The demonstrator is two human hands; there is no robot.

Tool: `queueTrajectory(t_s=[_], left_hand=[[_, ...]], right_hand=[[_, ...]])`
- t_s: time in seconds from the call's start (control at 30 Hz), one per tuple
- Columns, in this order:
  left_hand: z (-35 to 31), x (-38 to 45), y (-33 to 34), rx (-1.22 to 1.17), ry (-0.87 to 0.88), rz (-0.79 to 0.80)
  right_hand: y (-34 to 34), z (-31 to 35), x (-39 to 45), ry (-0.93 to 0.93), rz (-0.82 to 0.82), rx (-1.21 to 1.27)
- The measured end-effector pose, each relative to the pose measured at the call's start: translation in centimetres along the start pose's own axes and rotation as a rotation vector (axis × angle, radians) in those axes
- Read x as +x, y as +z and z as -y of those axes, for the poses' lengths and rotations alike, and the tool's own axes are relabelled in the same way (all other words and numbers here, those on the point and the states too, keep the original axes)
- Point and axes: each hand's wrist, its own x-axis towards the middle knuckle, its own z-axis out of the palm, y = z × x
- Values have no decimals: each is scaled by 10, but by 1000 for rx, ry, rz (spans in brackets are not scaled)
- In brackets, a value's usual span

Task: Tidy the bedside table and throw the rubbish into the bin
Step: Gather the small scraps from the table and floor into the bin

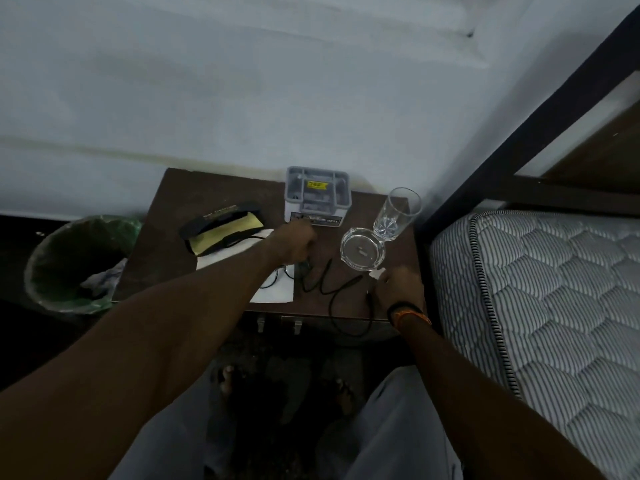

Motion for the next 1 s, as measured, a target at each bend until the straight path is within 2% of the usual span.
queueTrajectory(t_s=[0.17,0.3,0.47,0.63,0.77,1.0], left_hand=[[6,-1,-4,-125,-134,-154],[11,-11,-18,-257,-146,-244],[16,-35,-37,-412,-175,-339],[32,-61,-62,-537,-307,-414],[50,-88,-81,-708,-420,-512],[81,-131,-91,-835,-538,-539]], right_hand=[[3,-4,8,36,-9,28],[2,-4,6,53,-32,77],[-11,13,-2,-10,-116,71],[-20,22,2,-76,-180,85],[-24,34,3,-52,-167,275],[-24,77,1,11,-107,623]])
